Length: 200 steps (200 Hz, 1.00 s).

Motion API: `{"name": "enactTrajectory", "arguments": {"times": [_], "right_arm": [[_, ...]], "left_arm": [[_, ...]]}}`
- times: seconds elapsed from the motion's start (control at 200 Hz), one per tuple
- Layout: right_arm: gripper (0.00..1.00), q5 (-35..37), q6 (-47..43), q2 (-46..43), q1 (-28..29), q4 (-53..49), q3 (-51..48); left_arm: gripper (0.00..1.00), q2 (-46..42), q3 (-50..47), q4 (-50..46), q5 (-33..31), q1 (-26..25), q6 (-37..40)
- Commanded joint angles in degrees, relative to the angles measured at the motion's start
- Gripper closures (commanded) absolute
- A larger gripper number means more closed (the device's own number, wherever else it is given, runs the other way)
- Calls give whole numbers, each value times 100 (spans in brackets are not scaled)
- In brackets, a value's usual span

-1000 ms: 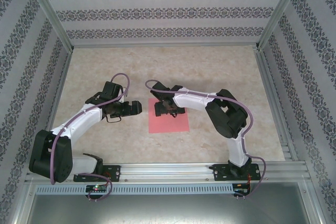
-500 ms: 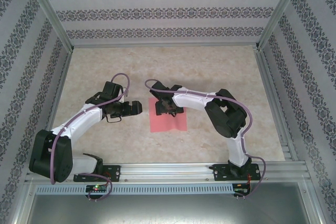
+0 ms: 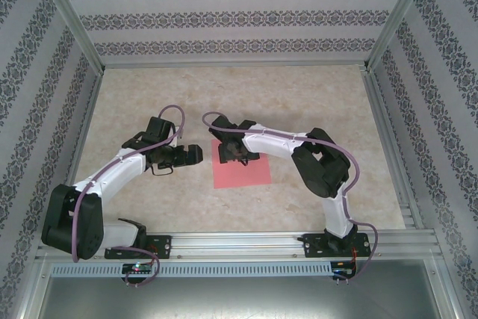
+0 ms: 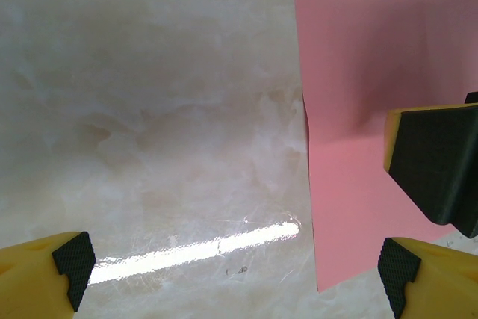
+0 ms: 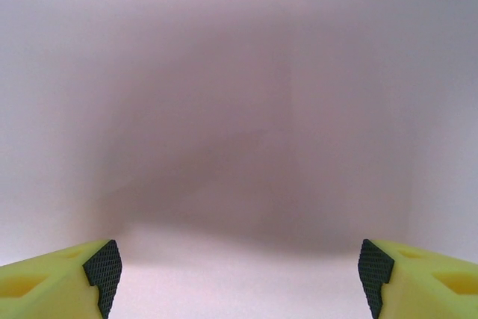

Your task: Fold a paper plane with a square sheet of paper (pick it up from the middle)

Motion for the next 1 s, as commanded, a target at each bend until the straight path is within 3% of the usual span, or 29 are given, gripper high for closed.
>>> {"name": "enactTrajectory", "arguments": {"times": [0.0, 0.594, 0.809, 0.994], "right_arm": [[16, -39, 155, 29, 36, 11, -94], [24, -48, 214, 560, 14, 102, -173], [30, 72, 192, 520, 20, 50, -150], [42, 184, 140, 241, 18, 160, -208]], "left_arm": [[0, 32, -46, 105, 71, 80, -63], [0, 69, -31, 84, 86, 79, -57], [0, 82, -24, 76, 98, 79, -62], [0, 92, -24, 73, 97, 79, -57]]}}
